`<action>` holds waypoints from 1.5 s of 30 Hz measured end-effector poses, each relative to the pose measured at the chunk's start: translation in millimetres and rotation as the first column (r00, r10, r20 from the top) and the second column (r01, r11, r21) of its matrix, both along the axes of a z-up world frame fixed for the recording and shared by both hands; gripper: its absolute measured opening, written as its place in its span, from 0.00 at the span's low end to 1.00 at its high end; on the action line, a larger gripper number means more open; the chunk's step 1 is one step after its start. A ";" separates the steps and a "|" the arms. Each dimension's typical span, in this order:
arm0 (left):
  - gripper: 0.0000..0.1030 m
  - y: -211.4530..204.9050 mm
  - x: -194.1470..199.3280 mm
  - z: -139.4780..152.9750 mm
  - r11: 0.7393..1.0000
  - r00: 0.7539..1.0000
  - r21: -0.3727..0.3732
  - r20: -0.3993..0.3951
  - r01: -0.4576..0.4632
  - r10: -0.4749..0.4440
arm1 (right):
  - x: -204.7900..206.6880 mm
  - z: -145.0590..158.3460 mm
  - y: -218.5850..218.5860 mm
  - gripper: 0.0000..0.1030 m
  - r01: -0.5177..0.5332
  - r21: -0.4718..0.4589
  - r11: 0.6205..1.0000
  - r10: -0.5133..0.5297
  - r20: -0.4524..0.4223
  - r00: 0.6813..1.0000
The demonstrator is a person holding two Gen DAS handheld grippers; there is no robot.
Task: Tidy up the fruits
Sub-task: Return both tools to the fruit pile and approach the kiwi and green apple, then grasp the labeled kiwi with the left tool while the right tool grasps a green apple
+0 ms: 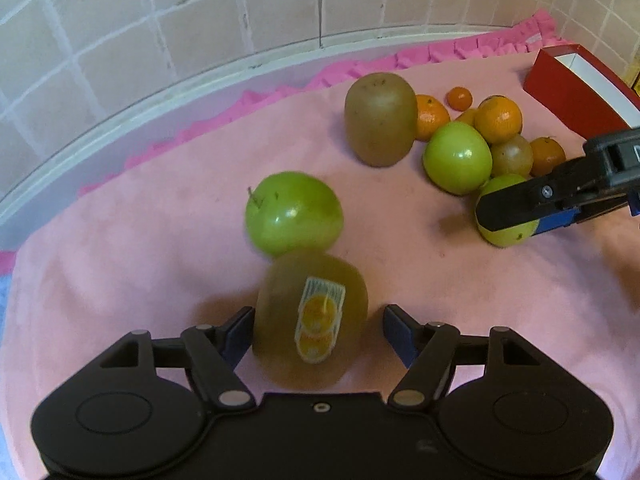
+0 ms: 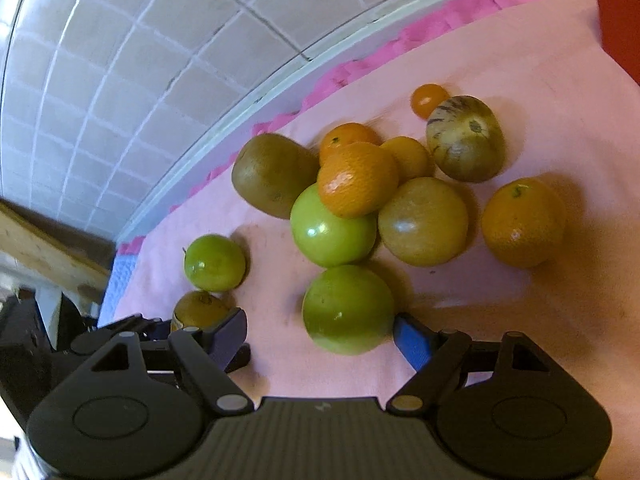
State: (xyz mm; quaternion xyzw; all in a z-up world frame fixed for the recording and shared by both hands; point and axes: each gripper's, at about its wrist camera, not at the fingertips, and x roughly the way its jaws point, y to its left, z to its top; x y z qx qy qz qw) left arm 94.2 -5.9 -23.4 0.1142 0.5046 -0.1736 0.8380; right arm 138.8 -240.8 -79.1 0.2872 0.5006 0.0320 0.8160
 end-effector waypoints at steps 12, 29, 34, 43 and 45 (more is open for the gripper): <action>0.93 -1.7 -24.4 -15.4 0.985 0.972 -0.093 0.176 -0.143 0.158 | -8.9 2.3 31.3 0.81 -0.044 -0.193 0.980 0.061 0.081 0.995; 0.64 4.2 -43.5 -9.3 0.978 0.953 -0.096 0.223 -0.186 0.203 | -24.4 4.4 22.9 0.48 0.028 -0.237 0.971 -0.001 0.114 0.993; 0.64 8.1 -51.0 -5.4 0.971 0.950 -0.113 0.212 -0.208 0.228 | -27.7 4.3 24.9 0.47 0.041 -0.232 0.972 -0.010 0.131 0.991; 0.64 24.7 -59.1 6.7 0.944 0.935 -0.162 0.167 -0.288 0.314 | -46.0 12.7 7.0 0.47 0.092 -0.061 0.994 -0.083 0.137 0.987; 0.64 25.8 -60.6 13.0 0.942 0.930 -0.157 0.178 -0.296 0.322 | -49.1 19.2 4.6 0.47 0.101 -0.039 0.994 -0.094 0.154 0.984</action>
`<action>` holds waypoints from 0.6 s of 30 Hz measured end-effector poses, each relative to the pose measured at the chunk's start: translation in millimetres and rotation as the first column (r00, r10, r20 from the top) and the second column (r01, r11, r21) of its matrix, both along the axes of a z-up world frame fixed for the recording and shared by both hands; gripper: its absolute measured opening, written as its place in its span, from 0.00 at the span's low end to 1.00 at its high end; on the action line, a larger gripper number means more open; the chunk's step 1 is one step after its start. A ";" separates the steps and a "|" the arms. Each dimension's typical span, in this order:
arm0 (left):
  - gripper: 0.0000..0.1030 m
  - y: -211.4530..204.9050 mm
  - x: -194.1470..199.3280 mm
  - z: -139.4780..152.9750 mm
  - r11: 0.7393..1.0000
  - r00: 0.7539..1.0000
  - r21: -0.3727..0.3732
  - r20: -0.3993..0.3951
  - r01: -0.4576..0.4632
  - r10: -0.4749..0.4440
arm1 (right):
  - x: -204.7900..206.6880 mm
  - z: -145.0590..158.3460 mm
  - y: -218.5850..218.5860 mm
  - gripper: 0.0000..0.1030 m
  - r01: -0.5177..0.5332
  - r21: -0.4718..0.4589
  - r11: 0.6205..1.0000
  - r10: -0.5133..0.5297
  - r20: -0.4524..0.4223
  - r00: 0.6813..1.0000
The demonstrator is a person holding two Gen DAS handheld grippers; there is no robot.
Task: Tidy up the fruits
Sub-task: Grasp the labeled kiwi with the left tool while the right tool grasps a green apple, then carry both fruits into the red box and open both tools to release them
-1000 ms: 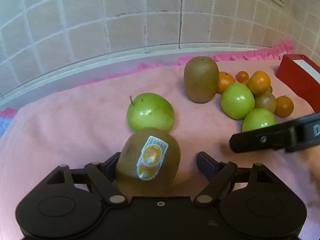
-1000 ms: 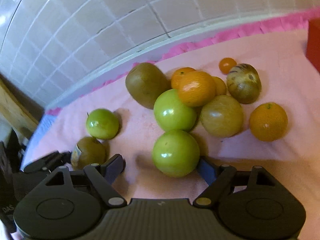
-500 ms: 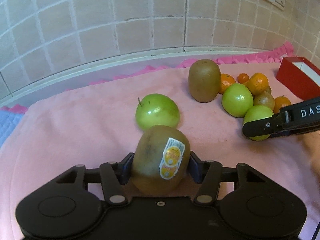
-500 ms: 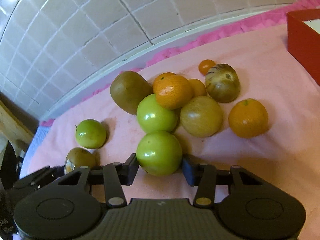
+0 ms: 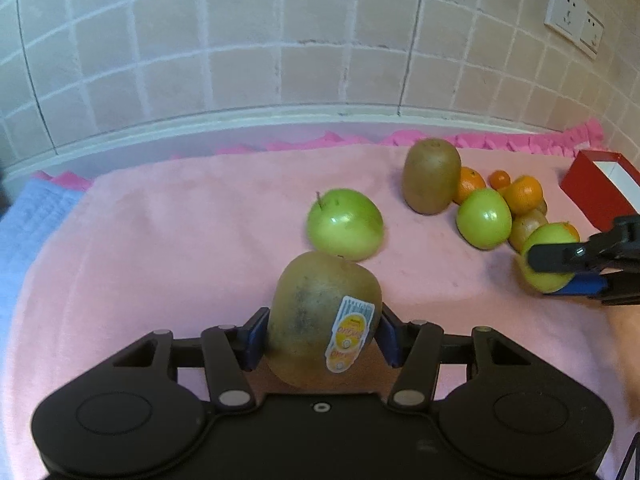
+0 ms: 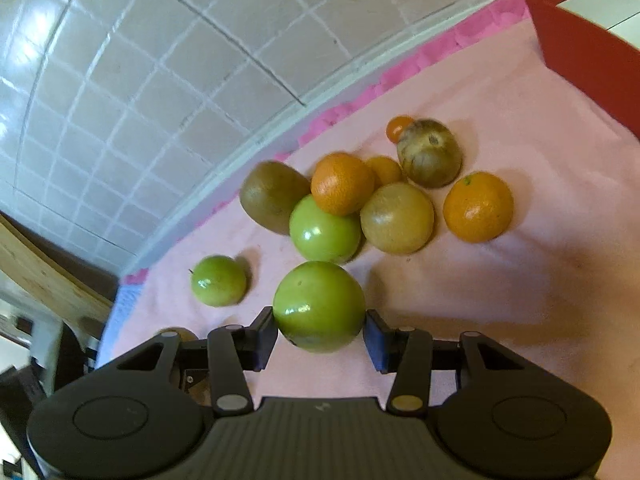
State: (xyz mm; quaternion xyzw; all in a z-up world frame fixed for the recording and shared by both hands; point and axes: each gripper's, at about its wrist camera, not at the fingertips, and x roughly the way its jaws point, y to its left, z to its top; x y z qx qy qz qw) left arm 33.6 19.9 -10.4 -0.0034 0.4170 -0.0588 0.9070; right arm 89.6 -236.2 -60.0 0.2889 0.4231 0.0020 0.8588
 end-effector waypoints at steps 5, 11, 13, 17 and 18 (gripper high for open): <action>0.63 3.0 5.8 25.0 1.000 0.999 -0.017 0.040 -0.016 0.016 | -8.1 30.8 -9.2 0.47 0.013 0.038 0.999 -0.016 0.089 0.996; 0.63 -4.8 37.6 77.6 0.997 0.990 -0.072 0.137 -0.008 0.018 | -22.8 90.6 -33.9 0.47 0.053 0.022 0.998 -0.057 0.240 0.969; 0.63 -15.1 51.3 95.8 0.997 0.985 -0.073 0.175 0.020 -0.007 | -29.7 112.2 -47.7 0.47 0.080 0.007 0.997 -0.079 0.287 0.955; 0.63 -49.9 78.0 132.3 0.993 0.964 -0.069 0.256 0.093 -0.072 | -48.8 143.2 -76.8 0.47 0.153 -0.047 0.987 -0.127 0.350 0.928; 0.63 -59.0 83.4 139.0 0.991 0.959 -0.075 0.270 0.112 -0.088 | -54.6 148.6 -84.9 0.47 0.174 -0.052 0.983 -0.144 0.361 0.921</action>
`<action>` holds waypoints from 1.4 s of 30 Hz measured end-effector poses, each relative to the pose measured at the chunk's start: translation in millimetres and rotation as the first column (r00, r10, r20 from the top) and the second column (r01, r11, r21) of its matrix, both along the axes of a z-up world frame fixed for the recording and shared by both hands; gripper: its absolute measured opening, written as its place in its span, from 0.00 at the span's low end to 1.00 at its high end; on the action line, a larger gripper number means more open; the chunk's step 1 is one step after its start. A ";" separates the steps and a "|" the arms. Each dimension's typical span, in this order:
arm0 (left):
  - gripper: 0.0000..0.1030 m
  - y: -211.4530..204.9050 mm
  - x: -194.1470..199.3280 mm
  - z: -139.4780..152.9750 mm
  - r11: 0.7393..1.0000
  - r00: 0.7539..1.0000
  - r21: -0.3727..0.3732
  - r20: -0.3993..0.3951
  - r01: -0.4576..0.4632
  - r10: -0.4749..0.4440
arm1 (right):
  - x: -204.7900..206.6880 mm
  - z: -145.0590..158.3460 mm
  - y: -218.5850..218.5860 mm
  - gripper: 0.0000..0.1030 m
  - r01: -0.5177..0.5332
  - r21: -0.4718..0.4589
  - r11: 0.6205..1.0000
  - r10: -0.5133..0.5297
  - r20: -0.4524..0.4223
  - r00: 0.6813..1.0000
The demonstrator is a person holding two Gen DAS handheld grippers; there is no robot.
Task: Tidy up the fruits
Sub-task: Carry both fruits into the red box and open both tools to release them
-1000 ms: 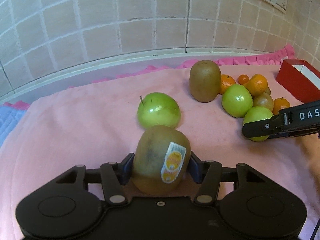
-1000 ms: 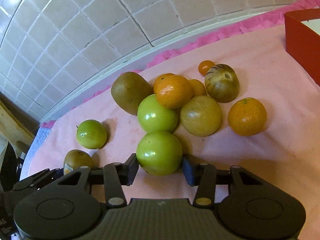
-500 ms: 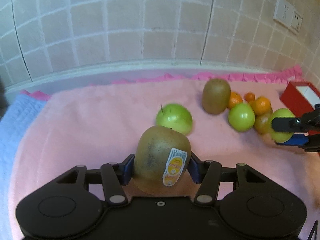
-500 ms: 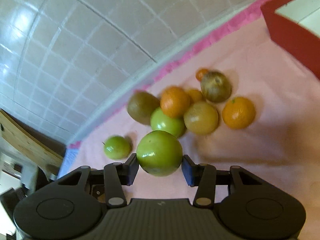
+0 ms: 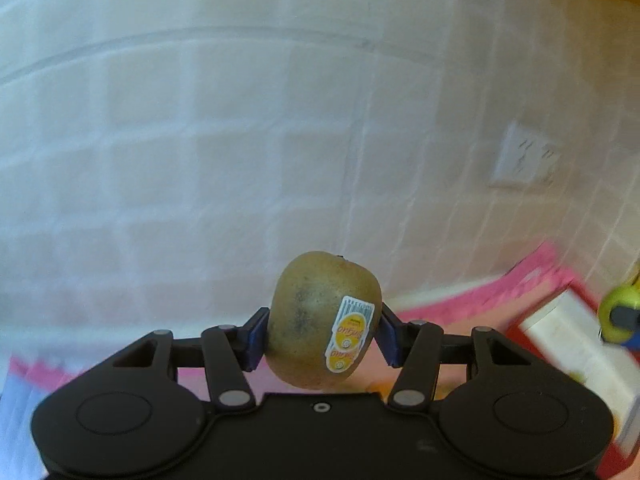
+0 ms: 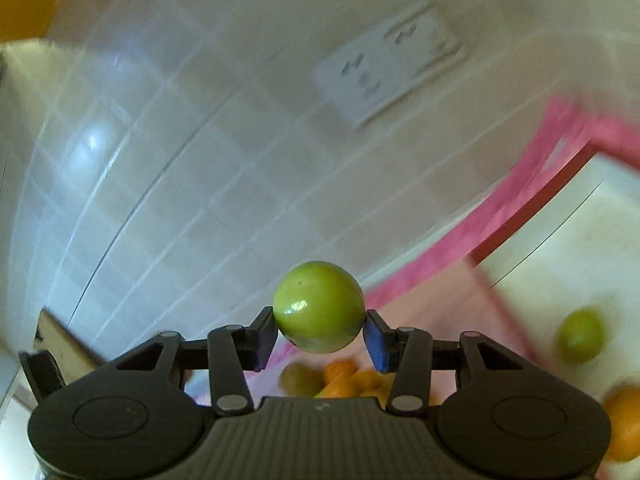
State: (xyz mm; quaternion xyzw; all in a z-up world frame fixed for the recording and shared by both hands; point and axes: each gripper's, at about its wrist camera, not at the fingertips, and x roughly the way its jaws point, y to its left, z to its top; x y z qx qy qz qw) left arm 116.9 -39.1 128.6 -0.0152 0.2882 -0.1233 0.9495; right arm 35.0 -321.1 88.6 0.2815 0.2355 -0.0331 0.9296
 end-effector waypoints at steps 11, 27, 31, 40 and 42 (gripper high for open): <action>0.64 -128.8 30.2 17.2 0.964 0.965 -0.044 0.035 0.261 -0.259 | -75.9 16.3 -85.2 0.47 0.266 -0.022 0.964 -0.265 0.046 0.963; 0.64 -280.2 54.1 -72.7 0.871 0.841 -0.066 -0.234 0.487 -0.487 | -104.5 -42.4 -139.2 0.48 0.384 -0.067 0.921 -0.390 -0.150 0.909; 0.64 -298.6 64.2 -96.3 0.864 0.812 -0.063 -0.312 0.500 -0.493 | -91.3 -54.5 -137.3 0.48 0.338 -0.067 0.939 -0.344 -0.189 0.920; 0.64 -312.9 70.8 -110.0 0.859 0.795 -0.042 -0.356 0.511 -0.491 | -61.7 -78.6 -124.8 0.48 0.244 -0.092 0.965 -0.260 -0.286 0.922; 0.64 -314.8 71.9 -111.5 0.860 0.795 -0.038 -0.361 0.509 -0.487 | -58.4 -80.5 -123.1 0.48 0.226 -0.088 0.970 -0.242 -0.291 0.926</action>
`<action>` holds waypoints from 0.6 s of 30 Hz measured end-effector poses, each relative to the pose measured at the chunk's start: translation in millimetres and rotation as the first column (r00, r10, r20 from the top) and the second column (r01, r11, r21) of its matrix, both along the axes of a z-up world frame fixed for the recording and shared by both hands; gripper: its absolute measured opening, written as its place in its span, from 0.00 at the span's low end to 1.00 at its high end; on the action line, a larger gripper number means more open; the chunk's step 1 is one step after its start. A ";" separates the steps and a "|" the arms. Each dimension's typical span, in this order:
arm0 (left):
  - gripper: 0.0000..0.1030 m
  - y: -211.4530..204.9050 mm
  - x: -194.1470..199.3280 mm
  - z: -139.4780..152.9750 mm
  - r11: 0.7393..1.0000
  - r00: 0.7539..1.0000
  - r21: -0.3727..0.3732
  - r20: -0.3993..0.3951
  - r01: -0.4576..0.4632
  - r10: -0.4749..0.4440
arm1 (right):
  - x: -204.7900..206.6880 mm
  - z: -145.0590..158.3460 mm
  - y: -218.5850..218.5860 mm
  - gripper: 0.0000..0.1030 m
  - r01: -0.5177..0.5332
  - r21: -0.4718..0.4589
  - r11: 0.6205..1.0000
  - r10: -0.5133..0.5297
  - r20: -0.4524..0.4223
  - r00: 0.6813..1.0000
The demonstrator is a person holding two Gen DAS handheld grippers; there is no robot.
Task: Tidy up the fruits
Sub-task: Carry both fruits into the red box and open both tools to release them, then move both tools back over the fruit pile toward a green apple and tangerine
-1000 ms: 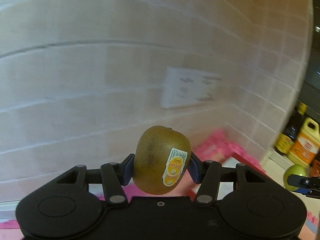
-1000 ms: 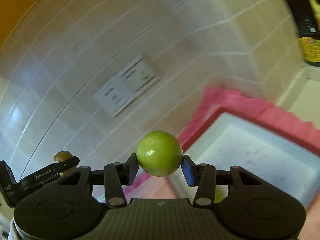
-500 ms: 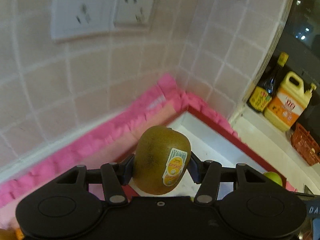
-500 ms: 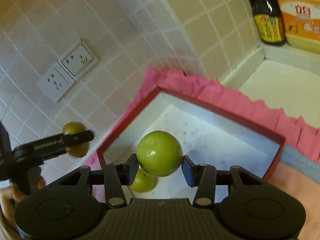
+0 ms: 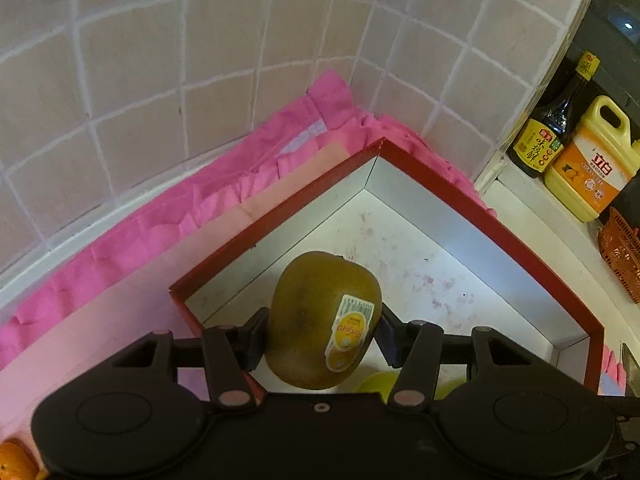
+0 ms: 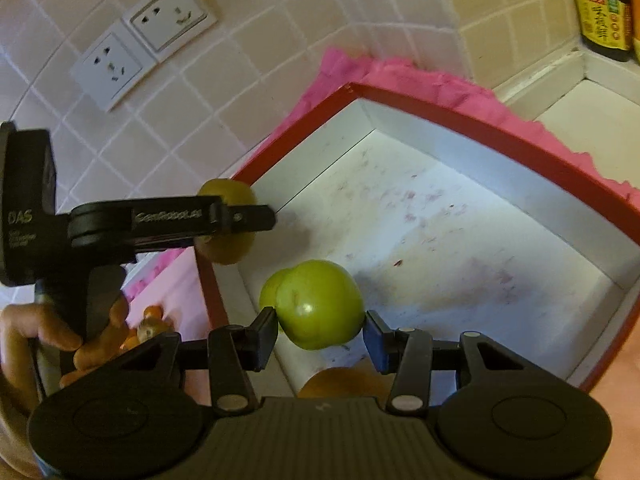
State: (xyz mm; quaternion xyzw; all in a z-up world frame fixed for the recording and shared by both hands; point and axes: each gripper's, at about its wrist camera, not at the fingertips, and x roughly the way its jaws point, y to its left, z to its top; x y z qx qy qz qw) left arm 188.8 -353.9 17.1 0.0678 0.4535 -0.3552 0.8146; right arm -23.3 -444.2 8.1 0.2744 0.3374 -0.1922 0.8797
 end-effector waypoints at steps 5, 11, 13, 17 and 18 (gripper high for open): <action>0.67 0.6 -2.6 3.2 1.000 1.000 0.013 0.030 -0.008 0.007 | 0.1 3.6 1.1 0.50 -0.010 -0.022 1.000 0.010 -0.010 1.000; 0.73 3.3 -3.0 18.9 1.000 0.995 0.022 0.095 -0.018 0.016 | -9.8 14.5 0.7 0.65 -0.012 -0.014 1.000 0.013 0.021 1.000; 0.73 7.1 -2.3 22.0 1.000 0.995 0.015 0.098 -0.027 0.026 | -13.4 19.0 0.4 0.66 -0.003 -0.013 1.000 0.003 0.035 0.999; 0.73 15.9 -0.6 28.1 0.999 0.993 0.018 0.107 -0.050 0.048 | -19.2 25.4 -3.0 0.70 0.016 -0.002 1.000 -0.016 0.062 0.998; 0.73 18.0 -0.2 29.9 0.998 0.992 0.022 0.114 -0.056 0.053 | -20.3 26.6 -3.7 0.70 0.021 0.001 1.000 -0.021 0.067 0.998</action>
